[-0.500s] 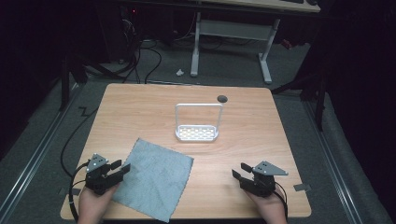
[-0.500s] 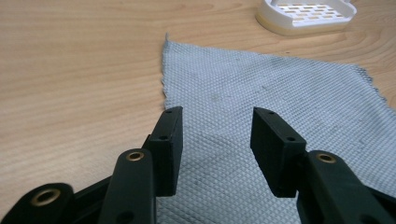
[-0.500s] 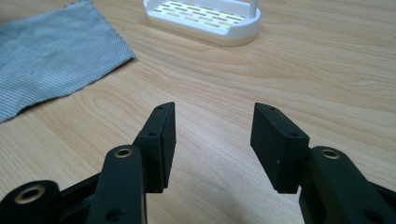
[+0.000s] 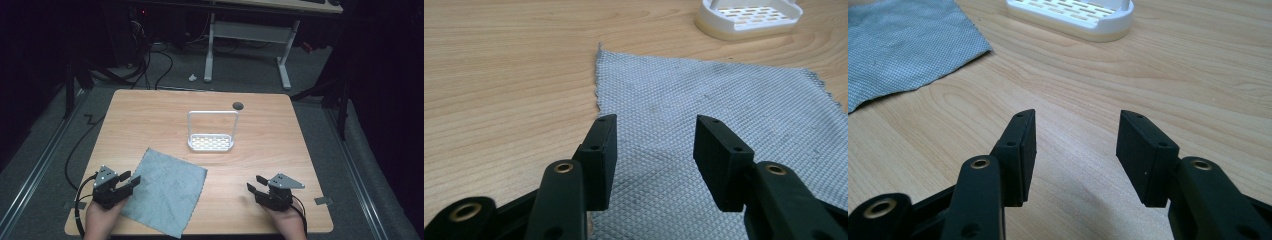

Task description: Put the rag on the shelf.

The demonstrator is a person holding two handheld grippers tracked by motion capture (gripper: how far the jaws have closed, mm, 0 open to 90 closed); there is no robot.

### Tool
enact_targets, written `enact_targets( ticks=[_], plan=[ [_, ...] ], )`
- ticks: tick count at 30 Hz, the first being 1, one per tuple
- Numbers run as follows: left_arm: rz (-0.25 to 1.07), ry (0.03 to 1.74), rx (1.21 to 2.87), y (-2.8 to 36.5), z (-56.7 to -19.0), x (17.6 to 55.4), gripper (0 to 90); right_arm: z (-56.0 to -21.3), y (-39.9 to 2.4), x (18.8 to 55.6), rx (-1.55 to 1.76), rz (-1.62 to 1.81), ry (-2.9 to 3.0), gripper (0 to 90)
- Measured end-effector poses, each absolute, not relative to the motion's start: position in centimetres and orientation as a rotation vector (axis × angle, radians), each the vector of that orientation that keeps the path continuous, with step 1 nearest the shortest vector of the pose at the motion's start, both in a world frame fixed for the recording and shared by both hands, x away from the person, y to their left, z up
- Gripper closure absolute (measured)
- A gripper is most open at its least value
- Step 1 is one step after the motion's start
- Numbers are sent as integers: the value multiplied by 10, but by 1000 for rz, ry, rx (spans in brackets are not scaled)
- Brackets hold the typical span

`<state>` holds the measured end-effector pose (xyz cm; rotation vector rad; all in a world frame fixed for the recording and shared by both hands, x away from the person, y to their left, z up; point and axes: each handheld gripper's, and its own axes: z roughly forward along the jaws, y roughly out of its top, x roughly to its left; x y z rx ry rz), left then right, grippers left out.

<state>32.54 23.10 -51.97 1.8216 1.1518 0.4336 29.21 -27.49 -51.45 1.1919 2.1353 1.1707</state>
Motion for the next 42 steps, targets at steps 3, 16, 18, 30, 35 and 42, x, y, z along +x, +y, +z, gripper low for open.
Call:
enact_targets(
  ticks=[3, 16, 18, 30, 35, 42],
  plan=[
    [428, 1150, 1827, 229, -519, 325, 504, -514, -274, 292, 1182, 1170, 2137, 511],
    [236, 1008, 2042, 184, -512, 316, 862, -513, -272, 291, 1179, 1181, 2140, 544],
    [231, 994, 2096, 175, -515, 315, 897, -513, -271, 291, 1173, 1183, 2142, 564],
    [179, 881, 2207, 128, -524, 307, 897, -509, -259, 292, 1156, 1179, 2215, 805],
    [158, 808, 2203, 102, -525, 301, 869, -510, -244, 292, 1111, 1164, 2265, 829],
    [289, 963, 2082, 147, -516, 305, 802, -514, -216, 292, 1008, 1142, 2365, 862]
  ],
)
